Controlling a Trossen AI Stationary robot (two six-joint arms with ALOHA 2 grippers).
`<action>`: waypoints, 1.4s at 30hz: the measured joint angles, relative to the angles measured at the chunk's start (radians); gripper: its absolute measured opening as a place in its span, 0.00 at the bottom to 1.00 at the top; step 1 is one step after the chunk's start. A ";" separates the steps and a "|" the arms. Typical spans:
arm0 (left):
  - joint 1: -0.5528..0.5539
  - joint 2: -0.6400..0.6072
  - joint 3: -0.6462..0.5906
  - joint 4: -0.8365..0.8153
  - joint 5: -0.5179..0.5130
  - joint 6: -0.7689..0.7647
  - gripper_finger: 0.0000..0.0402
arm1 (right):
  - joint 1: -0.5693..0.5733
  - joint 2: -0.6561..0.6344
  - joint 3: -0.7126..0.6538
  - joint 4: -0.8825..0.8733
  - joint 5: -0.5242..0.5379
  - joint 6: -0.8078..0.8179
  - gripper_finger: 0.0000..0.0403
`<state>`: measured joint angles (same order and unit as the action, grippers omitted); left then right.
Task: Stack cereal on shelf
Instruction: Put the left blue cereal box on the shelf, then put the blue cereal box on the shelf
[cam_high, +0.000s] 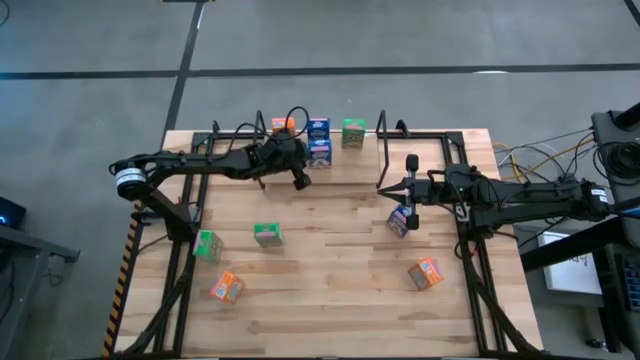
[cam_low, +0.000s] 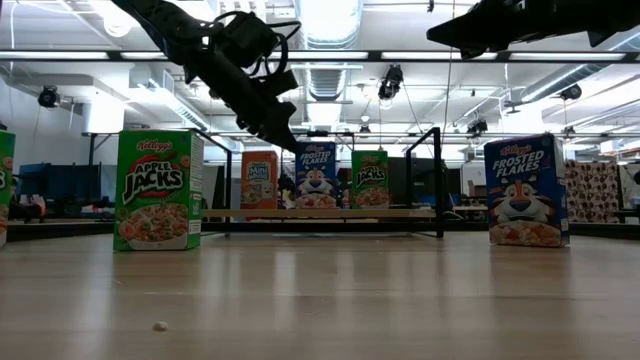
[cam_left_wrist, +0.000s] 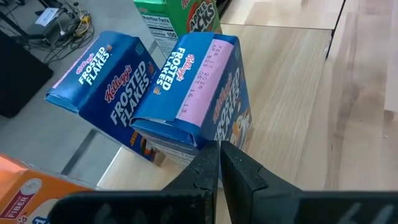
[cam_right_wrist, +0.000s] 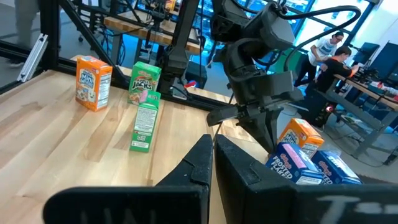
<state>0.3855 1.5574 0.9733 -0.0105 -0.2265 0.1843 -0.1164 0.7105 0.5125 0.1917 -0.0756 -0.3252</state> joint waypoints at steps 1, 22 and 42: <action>0.000 0.000 0.000 0.000 0.000 -0.002 0.00 | 0.000 0.000 0.000 0.000 0.000 0.000 0.02; -0.275 -0.322 0.000 -0.252 0.000 -0.301 0.00 | 0.000 0.000 0.000 0.000 0.000 0.001 0.02; -0.527 -0.424 -0.001 -0.623 0.000 -0.480 0.00 | 0.001 0.057 0.005 0.008 -0.002 0.305 0.02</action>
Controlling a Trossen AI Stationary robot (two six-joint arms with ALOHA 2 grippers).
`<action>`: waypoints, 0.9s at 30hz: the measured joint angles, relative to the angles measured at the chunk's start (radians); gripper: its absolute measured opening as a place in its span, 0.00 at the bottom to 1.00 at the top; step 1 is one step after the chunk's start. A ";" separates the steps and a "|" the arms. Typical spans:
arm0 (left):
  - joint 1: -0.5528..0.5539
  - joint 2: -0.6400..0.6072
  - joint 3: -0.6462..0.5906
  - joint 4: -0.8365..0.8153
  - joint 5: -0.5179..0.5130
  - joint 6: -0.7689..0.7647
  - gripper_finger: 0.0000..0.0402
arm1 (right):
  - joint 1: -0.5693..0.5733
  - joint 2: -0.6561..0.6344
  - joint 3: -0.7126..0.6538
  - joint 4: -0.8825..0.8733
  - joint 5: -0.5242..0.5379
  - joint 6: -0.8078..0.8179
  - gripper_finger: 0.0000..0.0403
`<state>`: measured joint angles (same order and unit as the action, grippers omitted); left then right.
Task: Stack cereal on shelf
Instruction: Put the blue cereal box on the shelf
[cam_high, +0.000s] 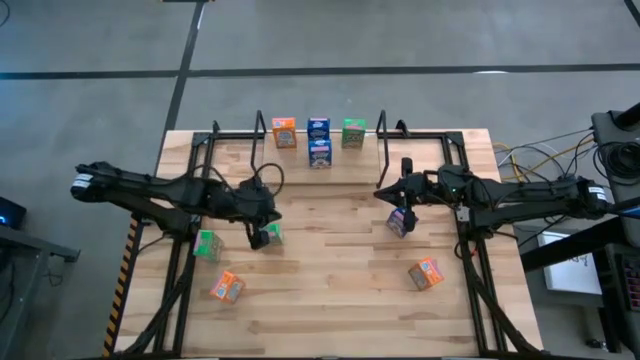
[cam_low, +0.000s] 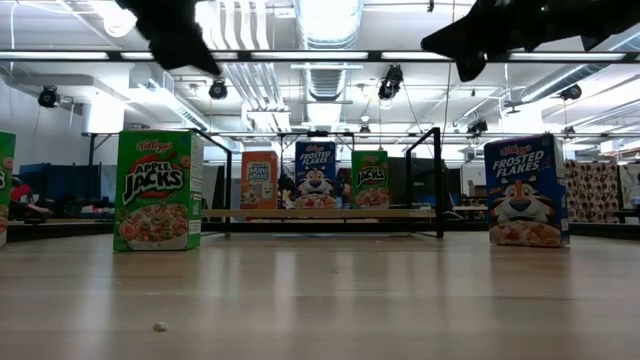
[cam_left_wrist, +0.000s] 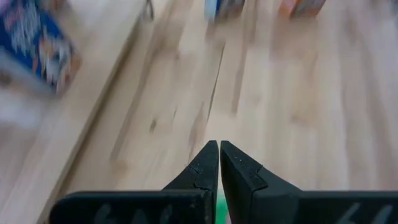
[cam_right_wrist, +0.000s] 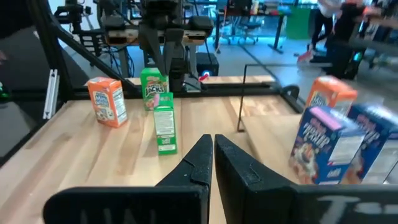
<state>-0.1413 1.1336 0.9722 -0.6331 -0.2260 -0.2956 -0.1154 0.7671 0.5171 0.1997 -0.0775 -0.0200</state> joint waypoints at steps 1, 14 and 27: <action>0.000 0.005 0.000 -0.034 0.000 -0.006 0.00 | 0.000 0.007 0.000 0.000 0.000 0.010 0.02; 0.000 0.018 0.001 -0.172 -0.067 -0.004 0.00 | 0.000 0.097 0.140 -0.198 0.000 0.185 0.02; 0.000 0.015 0.009 -0.148 -0.178 0.062 0.00 | -0.003 0.326 0.526 -0.891 0.003 0.377 0.02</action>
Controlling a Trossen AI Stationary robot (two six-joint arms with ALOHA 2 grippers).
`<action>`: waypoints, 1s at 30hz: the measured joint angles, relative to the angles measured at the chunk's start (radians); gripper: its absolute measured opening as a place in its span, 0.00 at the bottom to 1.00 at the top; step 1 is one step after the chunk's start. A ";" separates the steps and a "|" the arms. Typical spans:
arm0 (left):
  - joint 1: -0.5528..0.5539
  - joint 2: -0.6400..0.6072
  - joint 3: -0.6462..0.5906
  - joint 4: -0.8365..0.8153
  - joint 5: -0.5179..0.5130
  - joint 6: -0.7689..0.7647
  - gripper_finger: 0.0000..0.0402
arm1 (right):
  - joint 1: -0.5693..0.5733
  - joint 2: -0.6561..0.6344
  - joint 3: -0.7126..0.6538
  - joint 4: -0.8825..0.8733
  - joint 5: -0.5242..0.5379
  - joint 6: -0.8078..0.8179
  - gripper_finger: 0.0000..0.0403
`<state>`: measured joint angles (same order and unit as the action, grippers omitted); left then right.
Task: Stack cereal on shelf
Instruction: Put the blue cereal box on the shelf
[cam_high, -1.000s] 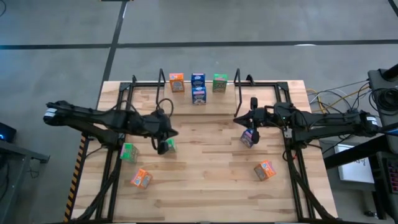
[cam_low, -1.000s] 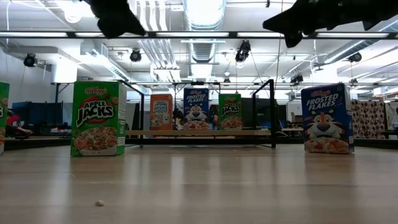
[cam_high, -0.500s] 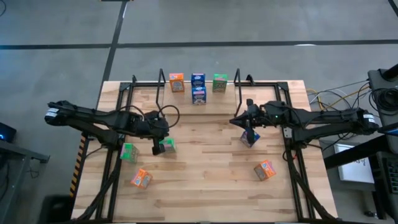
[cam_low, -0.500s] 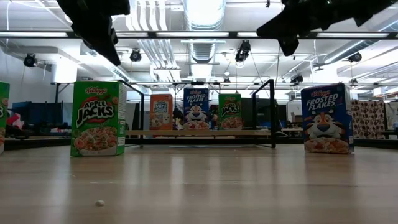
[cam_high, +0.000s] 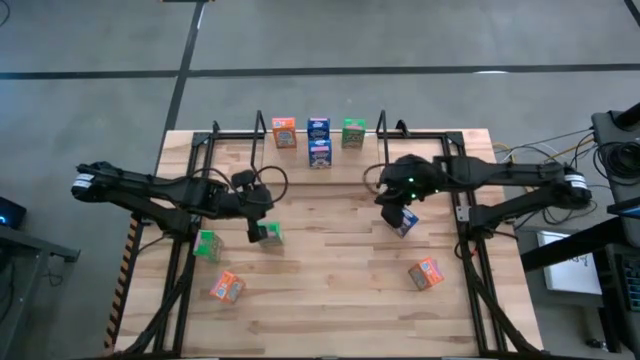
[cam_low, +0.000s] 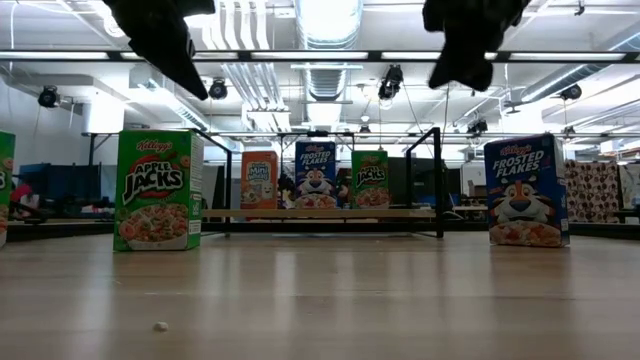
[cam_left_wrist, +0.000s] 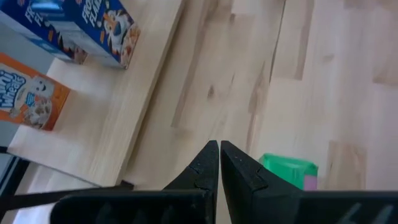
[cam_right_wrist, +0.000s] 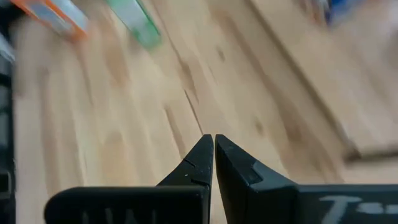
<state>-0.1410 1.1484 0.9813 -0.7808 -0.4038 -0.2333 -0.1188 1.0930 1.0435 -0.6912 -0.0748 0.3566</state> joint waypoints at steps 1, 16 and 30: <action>0.000 0.000 0.000 0.008 0.000 0.005 0.00 | 0.000 0.021 0.030 -0.062 0.000 0.019 0.02; 0.000 0.000 0.000 0.093 -0.006 0.068 0.00 | 0.001 0.151 0.196 -0.512 0.050 0.210 0.17; 0.000 0.000 0.000 0.100 -0.006 0.068 0.00 | 0.030 0.159 0.184 -0.641 0.051 0.325 0.60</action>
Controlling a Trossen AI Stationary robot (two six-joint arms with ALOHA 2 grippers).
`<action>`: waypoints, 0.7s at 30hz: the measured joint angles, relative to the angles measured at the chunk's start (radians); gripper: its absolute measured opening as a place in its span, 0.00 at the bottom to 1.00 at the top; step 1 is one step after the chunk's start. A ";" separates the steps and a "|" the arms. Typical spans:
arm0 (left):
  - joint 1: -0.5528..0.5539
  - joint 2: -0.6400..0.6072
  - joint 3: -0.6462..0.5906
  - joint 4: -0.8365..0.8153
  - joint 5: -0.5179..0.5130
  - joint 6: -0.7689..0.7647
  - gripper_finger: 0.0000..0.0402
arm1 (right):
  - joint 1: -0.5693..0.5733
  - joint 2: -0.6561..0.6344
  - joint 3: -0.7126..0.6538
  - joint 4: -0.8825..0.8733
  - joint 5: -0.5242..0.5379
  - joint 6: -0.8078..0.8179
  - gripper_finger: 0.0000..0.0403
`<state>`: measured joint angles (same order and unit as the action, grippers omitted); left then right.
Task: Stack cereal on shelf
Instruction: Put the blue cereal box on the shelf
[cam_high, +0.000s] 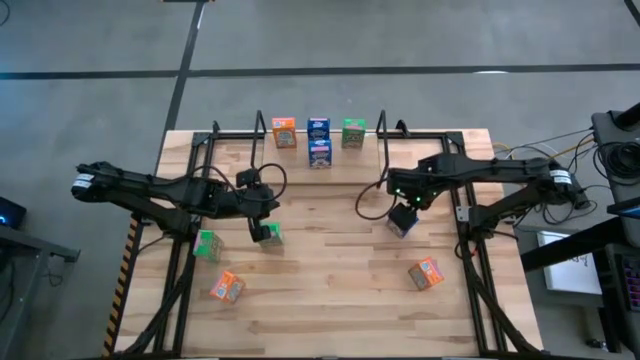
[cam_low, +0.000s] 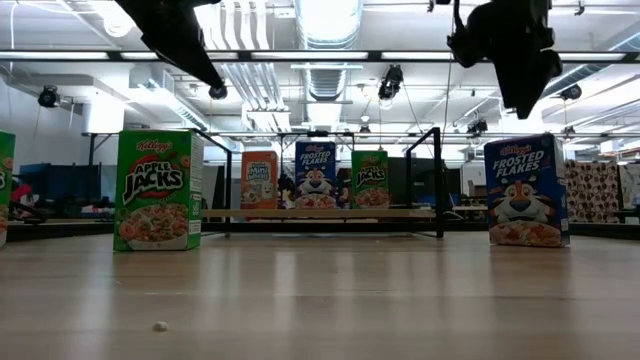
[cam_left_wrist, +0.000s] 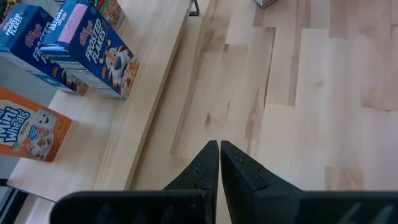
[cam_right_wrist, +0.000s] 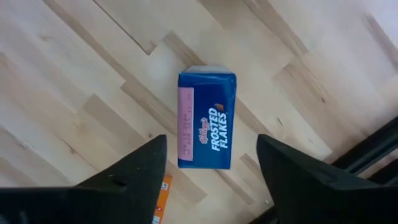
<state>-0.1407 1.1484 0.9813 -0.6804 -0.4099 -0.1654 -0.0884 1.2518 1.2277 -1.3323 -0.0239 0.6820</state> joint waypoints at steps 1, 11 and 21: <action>0.000 0.000 0.000 0.000 0.000 0.000 0.00 | 0.006 0.008 -0.003 0.001 0.000 0.002 0.62; 0.000 0.000 0.000 0.005 0.000 0.000 0.00 | 0.060 0.120 -0.007 -0.002 0.053 0.039 0.65; 0.000 0.000 0.000 0.008 0.000 0.000 0.00 | 0.060 0.178 -0.008 0.004 0.080 0.015 0.60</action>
<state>-0.1410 1.1484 0.9813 -0.6727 -0.4099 -0.1654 -0.0281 1.4299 1.2201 -1.3280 0.0556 0.6965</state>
